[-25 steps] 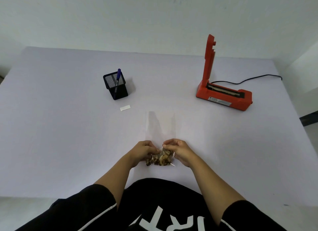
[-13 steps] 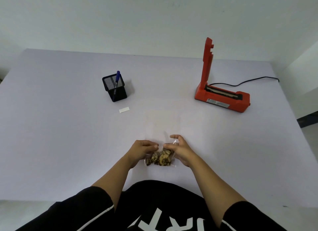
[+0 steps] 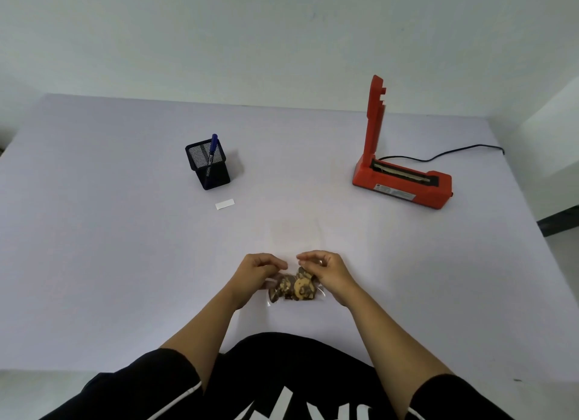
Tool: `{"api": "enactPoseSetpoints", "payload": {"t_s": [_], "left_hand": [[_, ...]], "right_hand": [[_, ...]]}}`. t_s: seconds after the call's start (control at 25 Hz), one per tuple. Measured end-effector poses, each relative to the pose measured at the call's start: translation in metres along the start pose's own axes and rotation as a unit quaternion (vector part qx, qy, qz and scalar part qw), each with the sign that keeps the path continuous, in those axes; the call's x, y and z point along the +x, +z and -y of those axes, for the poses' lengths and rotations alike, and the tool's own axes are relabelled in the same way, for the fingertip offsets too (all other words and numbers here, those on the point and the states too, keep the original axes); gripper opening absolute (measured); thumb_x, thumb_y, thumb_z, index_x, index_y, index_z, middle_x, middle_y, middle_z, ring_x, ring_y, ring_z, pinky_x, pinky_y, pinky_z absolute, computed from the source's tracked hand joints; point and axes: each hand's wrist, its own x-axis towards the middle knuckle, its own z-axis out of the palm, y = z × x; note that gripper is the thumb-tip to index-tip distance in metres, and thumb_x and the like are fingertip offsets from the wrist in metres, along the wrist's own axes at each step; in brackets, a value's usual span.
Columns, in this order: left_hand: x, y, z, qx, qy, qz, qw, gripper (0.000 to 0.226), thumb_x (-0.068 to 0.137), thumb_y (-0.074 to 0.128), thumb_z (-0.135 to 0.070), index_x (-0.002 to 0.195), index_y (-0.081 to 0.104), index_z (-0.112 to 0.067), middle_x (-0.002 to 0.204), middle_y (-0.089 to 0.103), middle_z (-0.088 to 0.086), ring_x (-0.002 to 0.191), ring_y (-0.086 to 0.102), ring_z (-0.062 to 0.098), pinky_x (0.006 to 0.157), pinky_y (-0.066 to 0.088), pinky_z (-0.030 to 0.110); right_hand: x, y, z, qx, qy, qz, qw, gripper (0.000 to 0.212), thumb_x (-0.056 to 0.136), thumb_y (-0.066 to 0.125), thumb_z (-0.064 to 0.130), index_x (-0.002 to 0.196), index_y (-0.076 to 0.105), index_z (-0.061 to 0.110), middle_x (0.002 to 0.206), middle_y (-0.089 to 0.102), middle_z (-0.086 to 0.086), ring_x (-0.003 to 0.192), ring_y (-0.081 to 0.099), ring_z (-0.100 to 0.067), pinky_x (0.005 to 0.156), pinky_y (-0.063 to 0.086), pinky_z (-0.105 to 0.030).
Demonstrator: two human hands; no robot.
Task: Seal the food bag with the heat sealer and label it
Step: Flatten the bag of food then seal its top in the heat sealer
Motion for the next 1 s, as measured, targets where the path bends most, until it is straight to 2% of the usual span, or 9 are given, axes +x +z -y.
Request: {"api": "enactPoseSetpoints", "payload": {"t_s": [0.12, 0.2, 0.32, 0.4, 0.48, 0.64, 0.76, 0.84, 1.0], "left_hand": [[0.000, -0.005, 0.001, 0.004, -0.025, 0.047, 0.999, 0.026, 0.087, 0.051, 0.006, 0.086, 0.074, -0.008, 0.082, 0.070, 0.009, 0.076, 0.067, 0.019, 0.075, 0.057, 0.029], [0.002, -0.008, 0.003, 0.028, -0.024, 0.058, 0.998, 0.024, 0.085, 0.057, 0.005, 0.089, 0.075, -0.010, 0.091, 0.073, 0.008, 0.085, 0.068, 0.019, 0.083, 0.055, 0.028], [0.006, -0.010, 0.008, 0.076, -0.003, 0.065, 0.995, 0.021, 0.082, 0.064, 0.004, 0.093, 0.076, -0.011, 0.099, 0.074, 0.005, 0.094, 0.068, 0.012, 0.079, 0.050, 0.014], [0.010, -0.011, 0.014, 0.092, -0.005, 0.067, 0.993, 0.020, 0.082, 0.066, 0.001, 0.094, 0.076, -0.011, 0.097, 0.074, 0.003, 0.093, 0.067, 0.010, 0.077, 0.048, 0.010], [0.018, -0.013, 0.021, 0.094, -0.008, 0.070, 0.993, 0.021, 0.082, 0.067, 0.000, 0.096, 0.076, -0.012, 0.098, 0.074, 0.004, 0.094, 0.067, 0.011, 0.079, 0.049, 0.012], [0.030, -0.021, 0.027, 0.074, 0.009, 0.102, 0.992, 0.016, 0.083, 0.065, 0.002, 0.090, 0.077, -0.006, 0.098, 0.074, 0.007, 0.097, 0.067, 0.016, 0.085, 0.049, 0.018], [0.035, -0.023, 0.030, 0.047, -0.008, 0.114, 0.992, 0.026, 0.081, 0.062, 0.009, 0.086, 0.077, -0.011, 0.095, 0.075, -0.003, 0.094, 0.068, 0.011, 0.080, 0.049, 0.016], [0.036, -0.024, 0.031, 0.034, -0.013, 0.125, 0.992, 0.030, 0.080, 0.062, 0.012, 0.087, 0.077, -0.012, 0.097, 0.075, -0.003, 0.093, 0.068, 0.010, 0.079, 0.050, 0.016], [0.035, -0.026, 0.035, 0.025, -0.008, 0.161, 0.987, 0.030, 0.081, 0.062, 0.010, 0.093, 0.077, -0.012, 0.109, 0.073, 0.002, 0.104, 0.066, 0.017, 0.089, 0.052, 0.024]], "right_hand": [[-0.004, -0.006, 0.002, -0.013, 0.002, 0.014, 1.000, 0.017, 0.084, 0.066, 0.010, 0.086, 0.074, 0.025, 0.095, 0.071, 0.003, 0.089, 0.066, -0.011, 0.073, 0.052, -0.020], [-0.007, -0.008, 0.001, -0.005, 0.010, 0.021, 1.000, 0.017, 0.082, 0.068, 0.010, 0.084, 0.074, 0.025, 0.094, 0.072, 0.001, 0.089, 0.067, -0.014, 0.073, 0.052, -0.022], [-0.008, -0.009, -0.006, -0.013, 0.021, 0.033, 0.999, 0.015, 0.081, 0.070, 0.012, 0.084, 0.074, 0.026, 0.095, 0.073, -0.001, 0.086, 0.067, -0.012, 0.068, 0.051, -0.019], [-0.003, -0.008, -0.014, -0.020, 0.034, 0.042, 0.998, 0.017, 0.082, 0.067, 0.011, 0.084, 0.073, 0.027, 0.096, 0.073, -0.001, 0.090, 0.067, -0.013, 0.072, 0.054, -0.022], [0.003, -0.007, -0.023, -0.024, 0.039, 0.040, 0.998, 0.022, 0.084, 0.064, 0.009, 0.083, 0.074, 0.028, 0.096, 0.073, 0.000, 0.095, 0.067, -0.015, 0.079, 0.055, -0.026], [0.012, -0.011, -0.029, -0.035, 0.009, 0.045, 0.998, 0.023, 0.085, 0.063, 0.007, 0.087, 0.073, 0.027, 0.095, 0.073, 0.004, 0.090, 0.068, -0.008, 0.078, 0.054, -0.019], [0.018, -0.016, -0.033, -0.027, -0.005, 0.067, 0.997, 0.021, 0.084, 0.065, 0.005, 0.088, 0.073, 0.024, 0.093, 0.073, 0.008, 0.089, 0.068, -0.005, 0.075, 0.051, -0.015], [0.019, -0.018, -0.037, -0.028, -0.012, 0.073, 0.997, 0.022, 0.084, 0.065, 0.003, 0.089, 0.073, 0.023, 0.092, 0.073, 0.009, 0.088, 0.068, -0.005, 0.075, 0.051, -0.014], [0.019, -0.017, -0.043, -0.025, -0.022, 0.094, 0.995, 0.024, 0.084, 0.064, 0.003, 0.090, 0.073, 0.025, 0.088, 0.075, 0.010, 0.089, 0.069, -0.008, 0.076, 0.051, -0.016]]}}
